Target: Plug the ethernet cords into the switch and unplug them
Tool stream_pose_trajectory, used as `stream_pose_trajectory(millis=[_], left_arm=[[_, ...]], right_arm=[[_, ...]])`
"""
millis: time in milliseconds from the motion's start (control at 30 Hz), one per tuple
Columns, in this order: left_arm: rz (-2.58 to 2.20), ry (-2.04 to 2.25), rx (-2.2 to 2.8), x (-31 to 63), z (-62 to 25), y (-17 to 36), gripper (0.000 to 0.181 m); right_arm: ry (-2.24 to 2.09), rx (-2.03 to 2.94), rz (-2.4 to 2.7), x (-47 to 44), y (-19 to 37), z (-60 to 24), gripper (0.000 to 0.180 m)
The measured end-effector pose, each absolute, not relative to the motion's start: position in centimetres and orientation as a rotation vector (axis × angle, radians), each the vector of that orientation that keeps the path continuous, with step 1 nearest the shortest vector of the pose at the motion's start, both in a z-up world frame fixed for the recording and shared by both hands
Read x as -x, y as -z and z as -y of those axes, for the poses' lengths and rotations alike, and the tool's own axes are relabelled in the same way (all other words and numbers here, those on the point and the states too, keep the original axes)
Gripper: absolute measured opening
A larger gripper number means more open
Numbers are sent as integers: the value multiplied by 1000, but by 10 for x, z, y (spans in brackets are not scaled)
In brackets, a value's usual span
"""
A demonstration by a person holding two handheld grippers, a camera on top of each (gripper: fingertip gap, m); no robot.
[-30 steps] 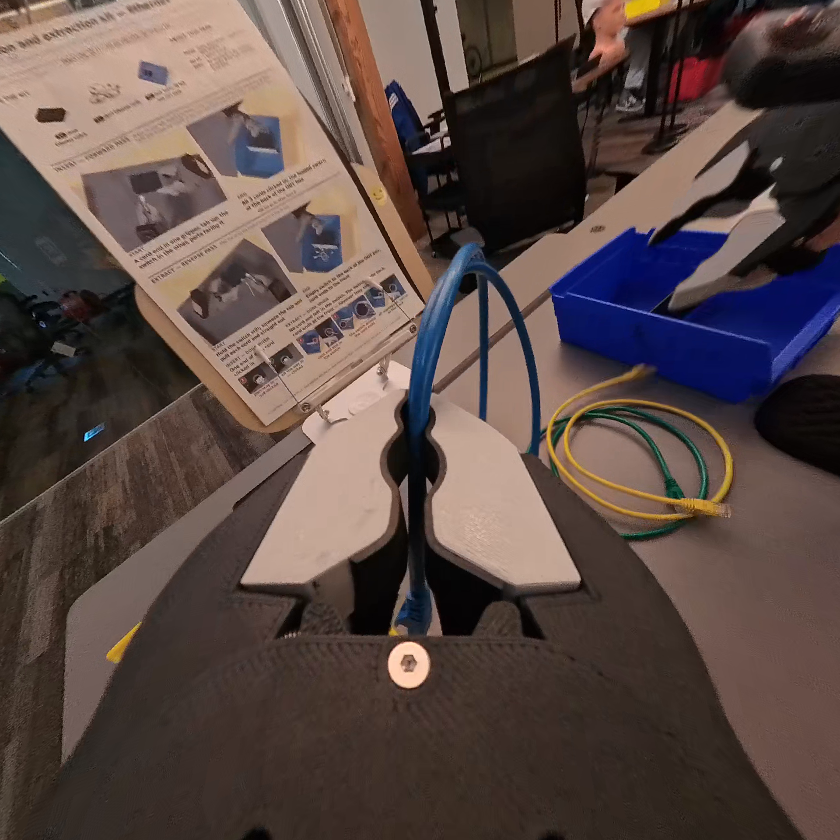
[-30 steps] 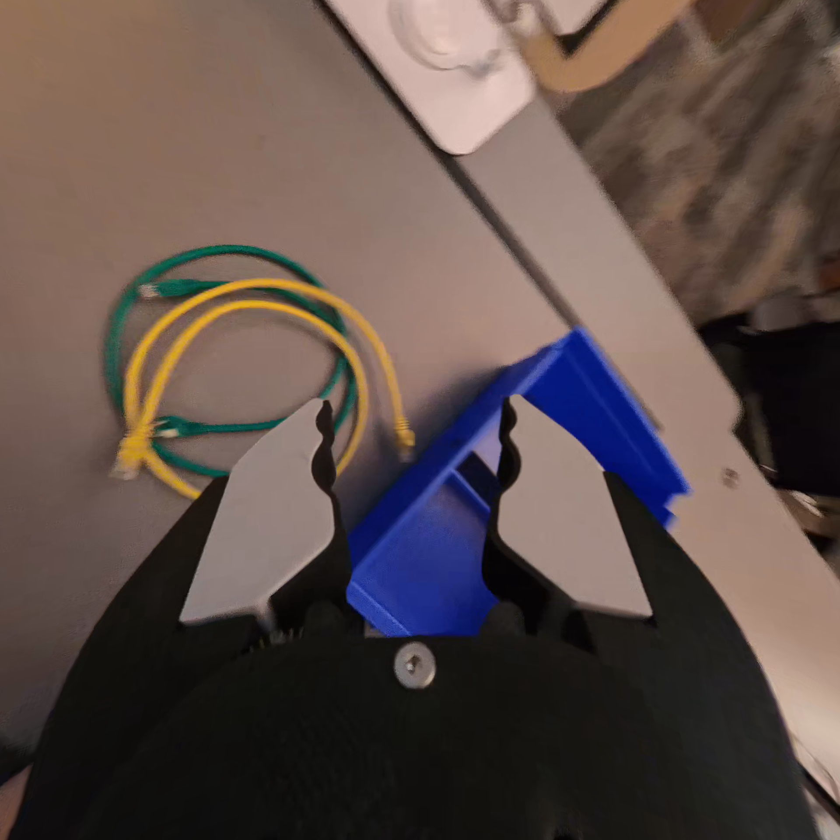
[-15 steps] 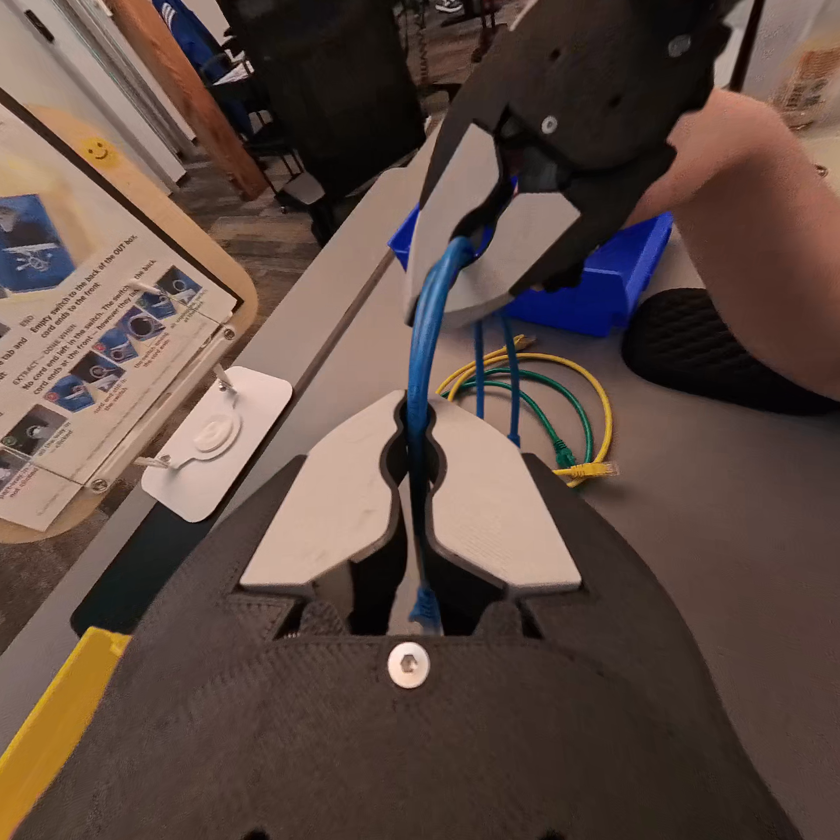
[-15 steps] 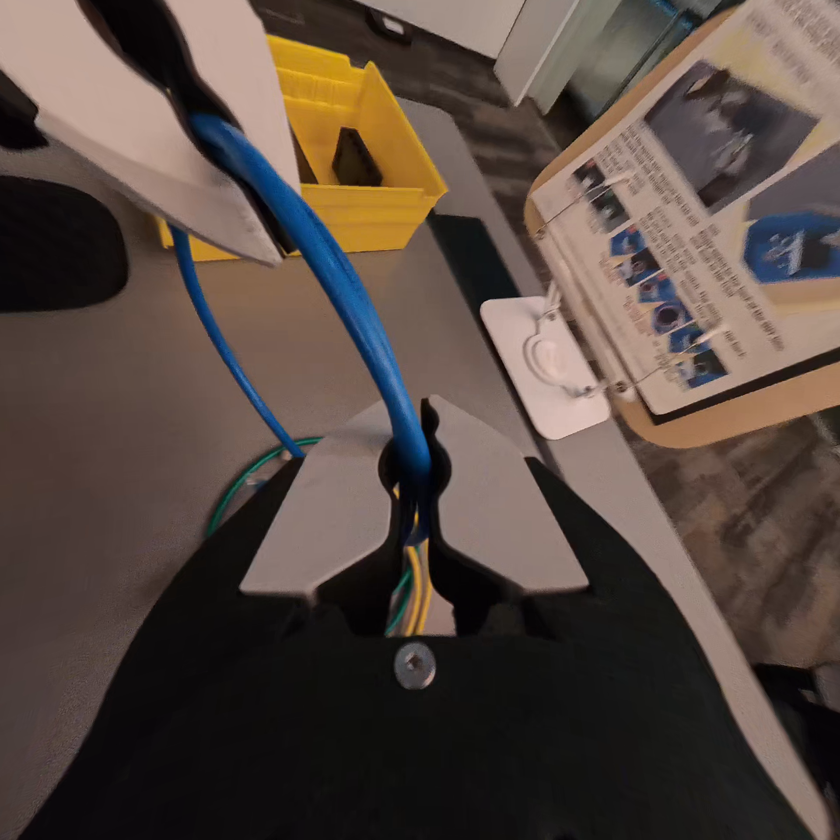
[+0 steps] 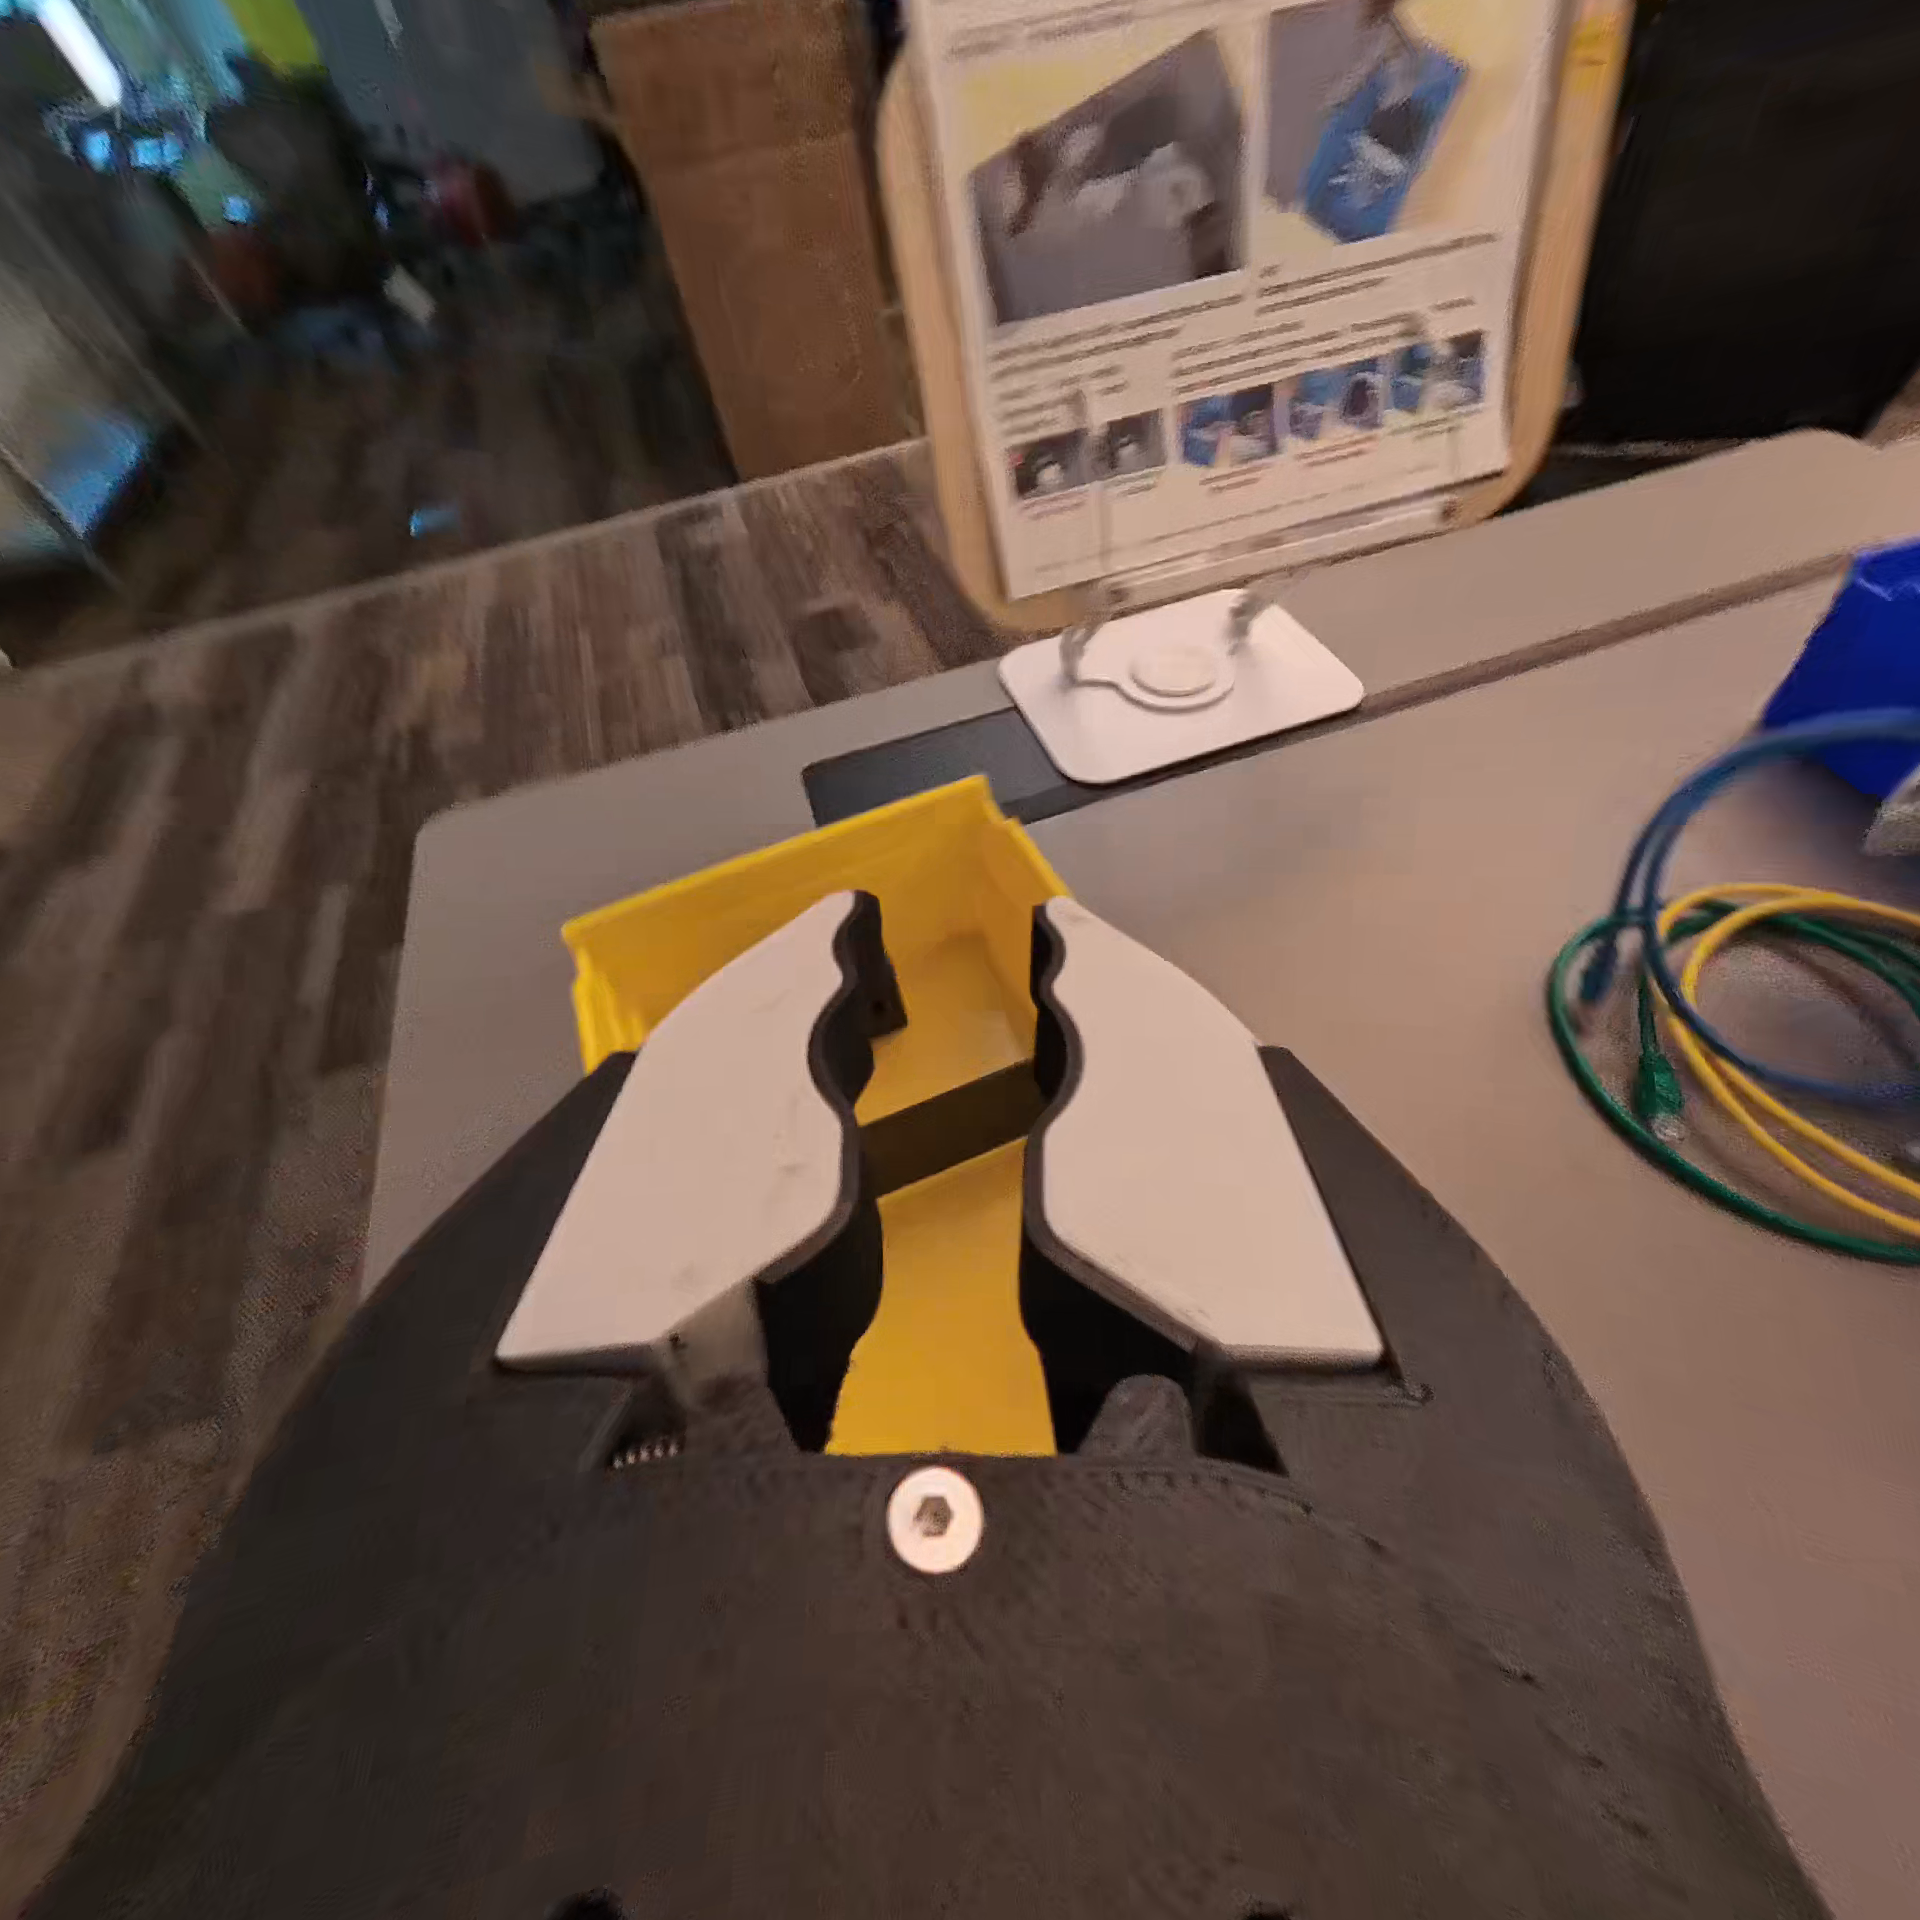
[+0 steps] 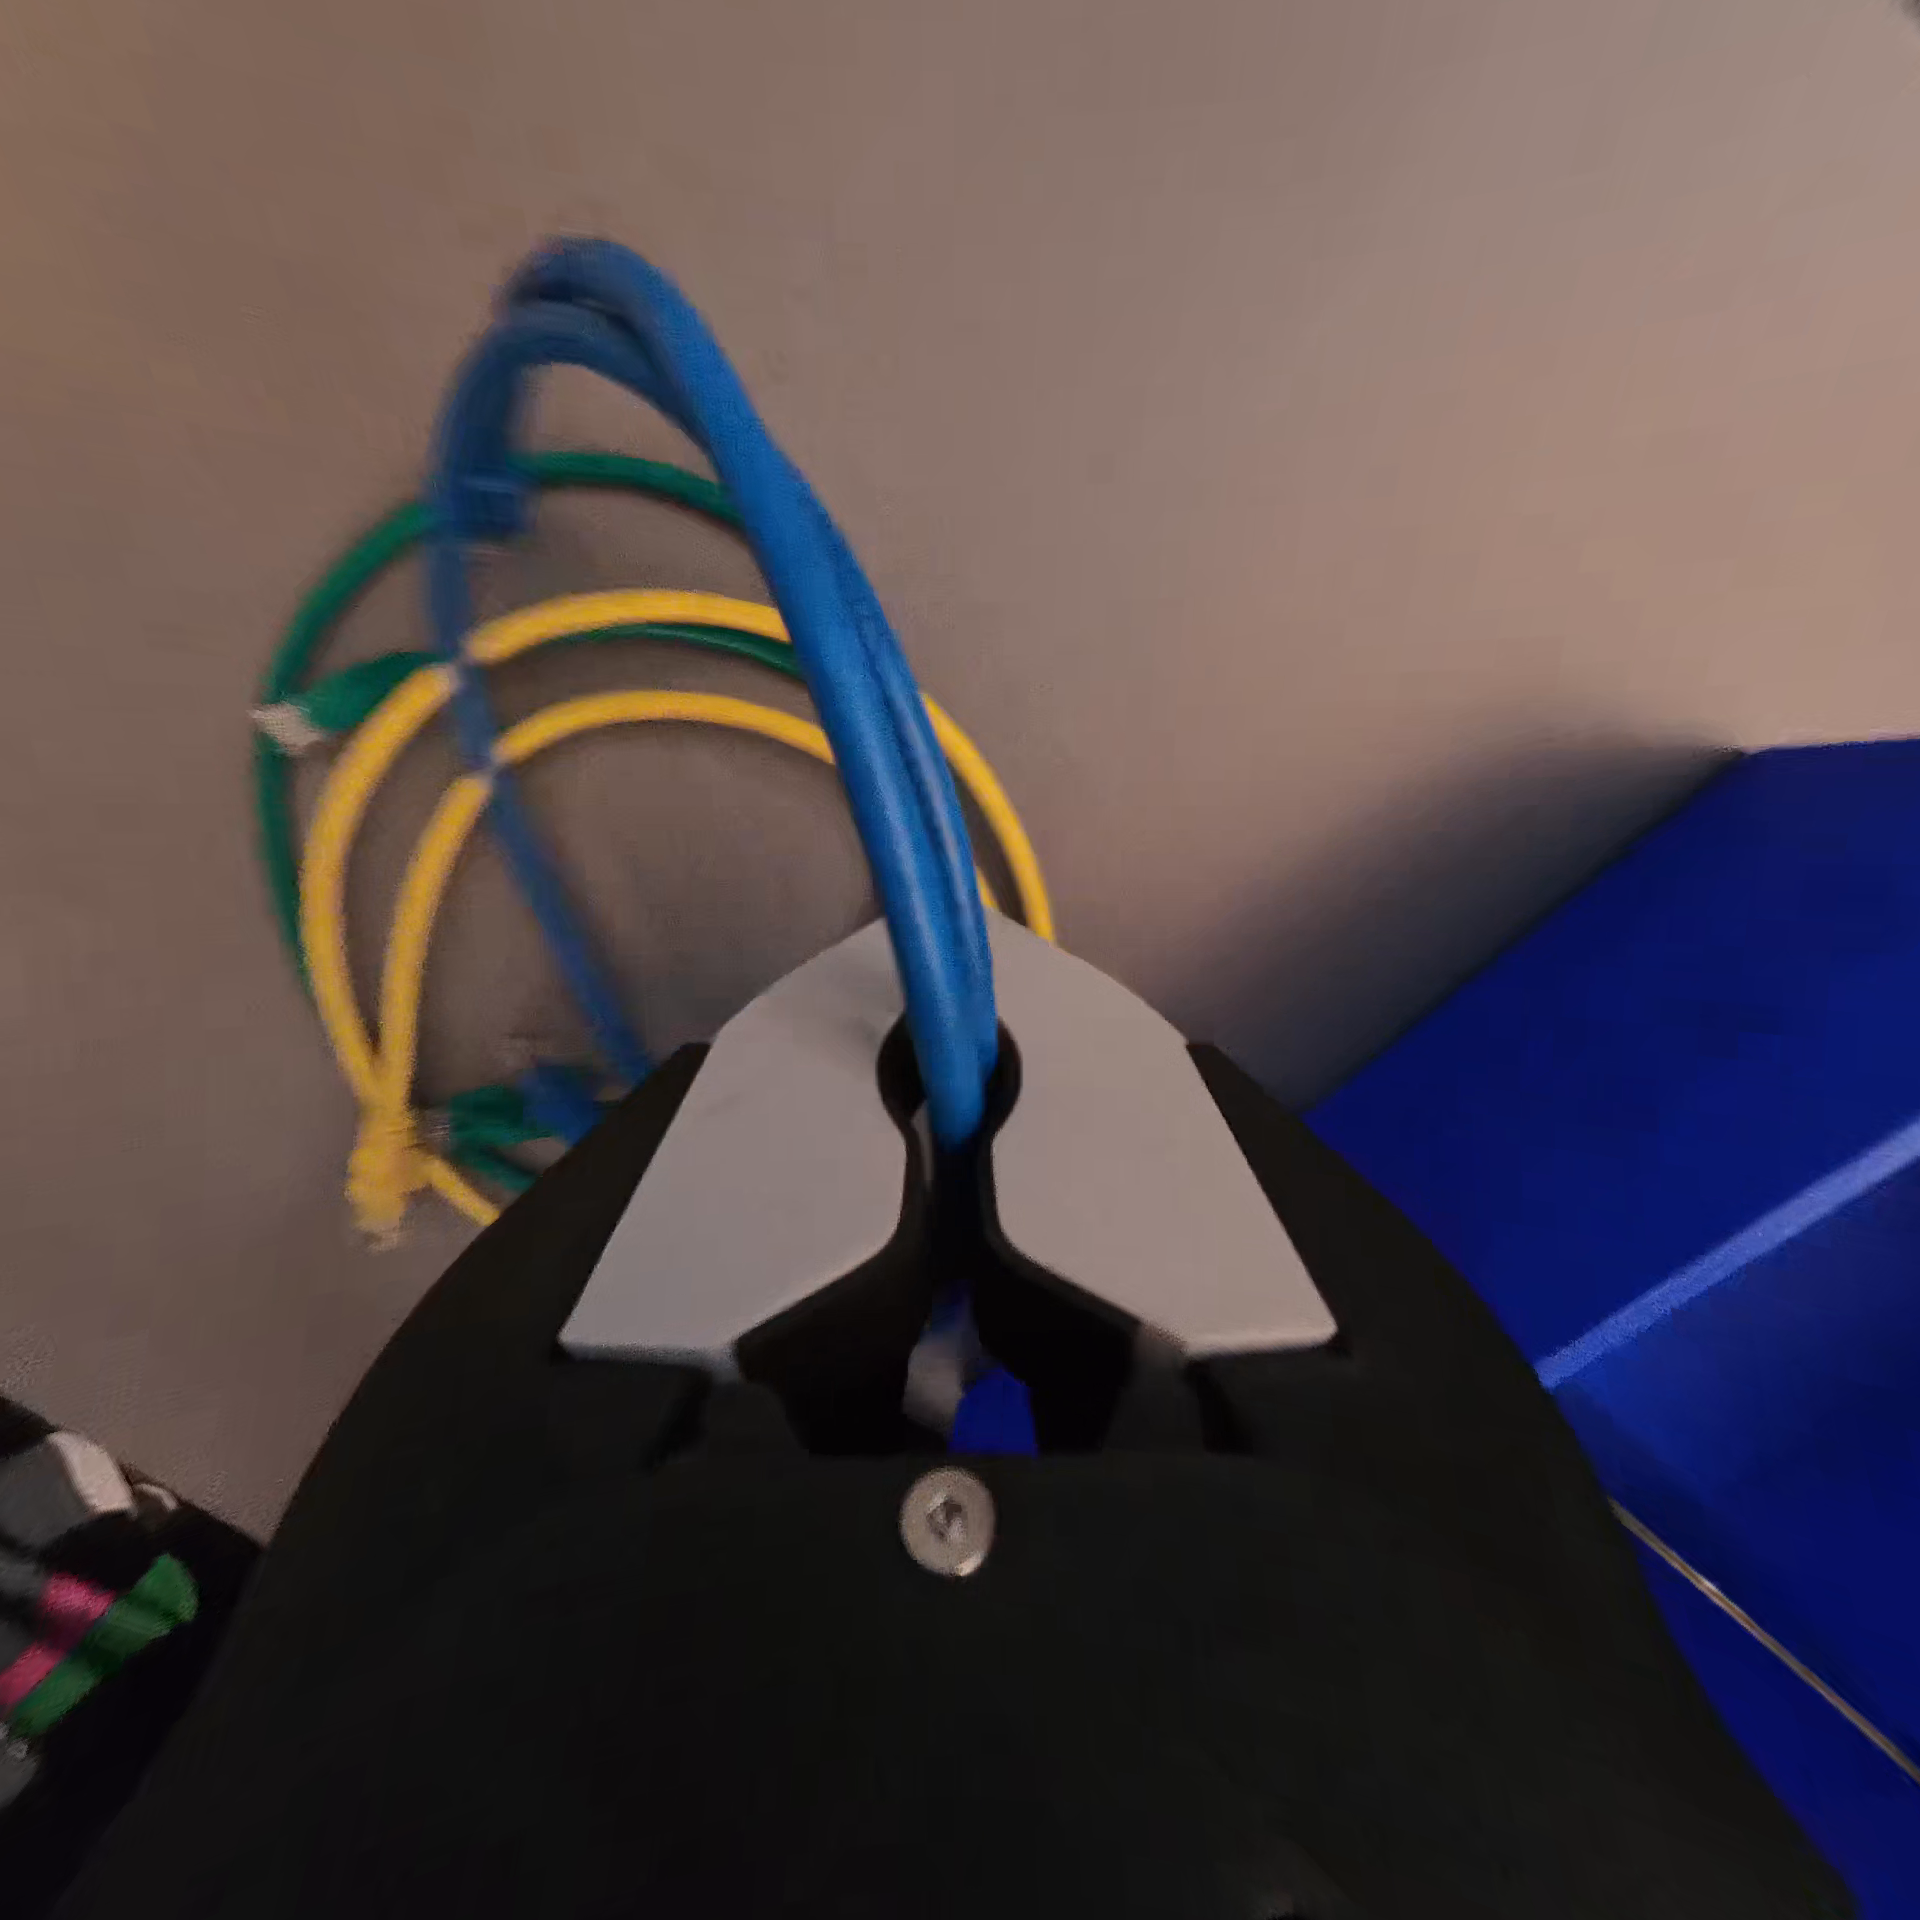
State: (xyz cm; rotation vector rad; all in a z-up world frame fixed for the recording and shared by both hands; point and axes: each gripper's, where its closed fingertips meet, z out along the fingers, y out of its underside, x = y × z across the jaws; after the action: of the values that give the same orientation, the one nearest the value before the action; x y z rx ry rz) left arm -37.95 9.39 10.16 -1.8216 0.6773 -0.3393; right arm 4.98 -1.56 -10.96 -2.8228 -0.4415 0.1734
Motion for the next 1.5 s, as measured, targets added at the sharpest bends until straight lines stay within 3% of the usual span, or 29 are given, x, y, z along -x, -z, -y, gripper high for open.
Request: stream_pose_trajectory(millis=[33, 133, 233, 300, 500, 667, 767, 867, 967, 1367, 1500], left_arm=[[-635, 357, 1848, 390, -103, -95, 29], [-611, 362, 1874, 400, -130, -76, 34], [-673, 300, 1846, 394, -152, -57, 27], [-707, 347, 1860, 384, -161, -45, 18], [-1086, 351, 1866, 338, -194, -10, 28], [-1522, -88, 1916, 350, -228, 57, 38], [-1687, -254, 1890, 358, -242, 80, 35], [-1764, -263, 1941, 362, -250, 99, 37], [-1820, -225, 1943, 357, -252, 113, 37], [-1893, -295, 2029, 362, -259, 140, 42], [-1920, -284, 2015, 365, -252, 136, 33]], right_arm=[[-149, 2874, 434, -56, 121, 18, 2], [-21, 3025, 390, -75, 153, 24, 5], [104, 3060, 382, -81, 153, 28, 15], [196, 3005, 435, -78, 133, 30, 35], [141, 2609, 486, -56, 39, 23, 52], [-128, 2156, 523, -30, -45, 21, 53], [-163, 1981, 521, -32, -77, 24, 53], [-143, 1875, 506, -42, -97, 28, 53], [-89, 1726, 528, -49, -117, 32, 41], [-206, 1619, 496, -61, -129, 34, 35], [-239, 1592, 512, -58, -134, 40, 32]])
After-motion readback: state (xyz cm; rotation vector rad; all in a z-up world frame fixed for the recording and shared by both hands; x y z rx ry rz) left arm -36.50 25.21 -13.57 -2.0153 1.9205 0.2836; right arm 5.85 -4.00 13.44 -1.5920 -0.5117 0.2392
